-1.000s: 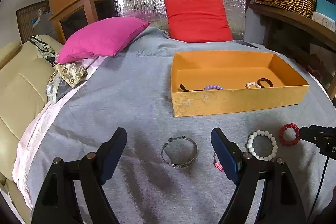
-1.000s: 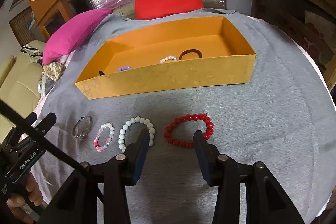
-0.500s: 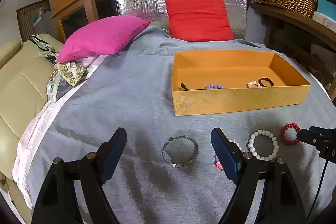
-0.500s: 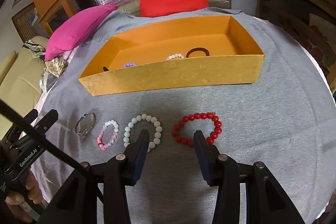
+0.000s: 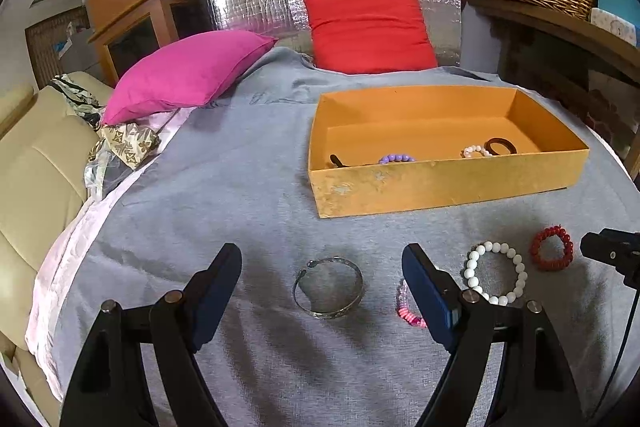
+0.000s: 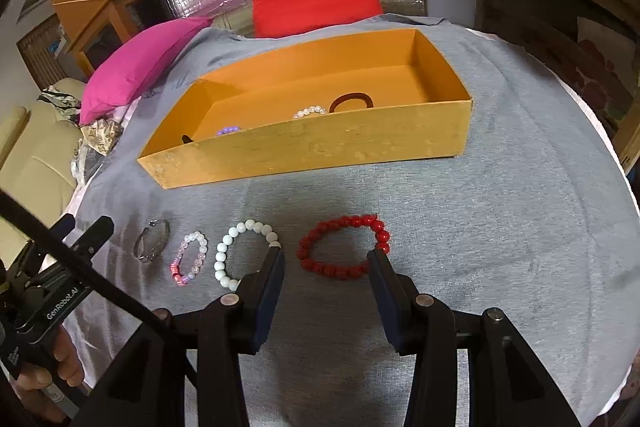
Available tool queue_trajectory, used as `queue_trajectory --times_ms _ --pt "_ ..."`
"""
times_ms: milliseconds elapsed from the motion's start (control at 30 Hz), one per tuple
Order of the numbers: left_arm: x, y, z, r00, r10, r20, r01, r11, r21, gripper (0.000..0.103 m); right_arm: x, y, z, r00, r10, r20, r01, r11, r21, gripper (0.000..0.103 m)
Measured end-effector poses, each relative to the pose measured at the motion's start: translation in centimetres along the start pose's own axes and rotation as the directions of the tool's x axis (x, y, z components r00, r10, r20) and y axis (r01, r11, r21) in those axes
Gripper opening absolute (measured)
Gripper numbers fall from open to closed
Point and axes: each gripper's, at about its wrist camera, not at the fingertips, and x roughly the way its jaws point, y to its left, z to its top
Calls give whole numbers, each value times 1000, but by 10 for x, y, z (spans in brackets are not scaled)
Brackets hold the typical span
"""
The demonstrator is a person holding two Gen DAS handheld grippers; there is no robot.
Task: Organize jewelry
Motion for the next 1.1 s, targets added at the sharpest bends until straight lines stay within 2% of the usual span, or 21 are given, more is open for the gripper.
queue_trajectory --times_ms 433,567,733,1100 --pt "0 6 -2 1000 2 -14 -2 1000 -3 83 6 16 -2 1000 18 -17 -19 1000 -20 48" --pt "9 12 -6 998 -14 -61 14 1000 -8 83 12 18 -1 1000 16 -25 -16 1000 -19 48" --pt "18 18 -10 991 -71 -113 67 997 -35 83 16 12 -2 999 -3 -37 3 1000 -6 48" --pt "35 15 -17 979 -82 -186 84 996 5 83 10 -13 0 999 -19 -30 20 999 29 48"
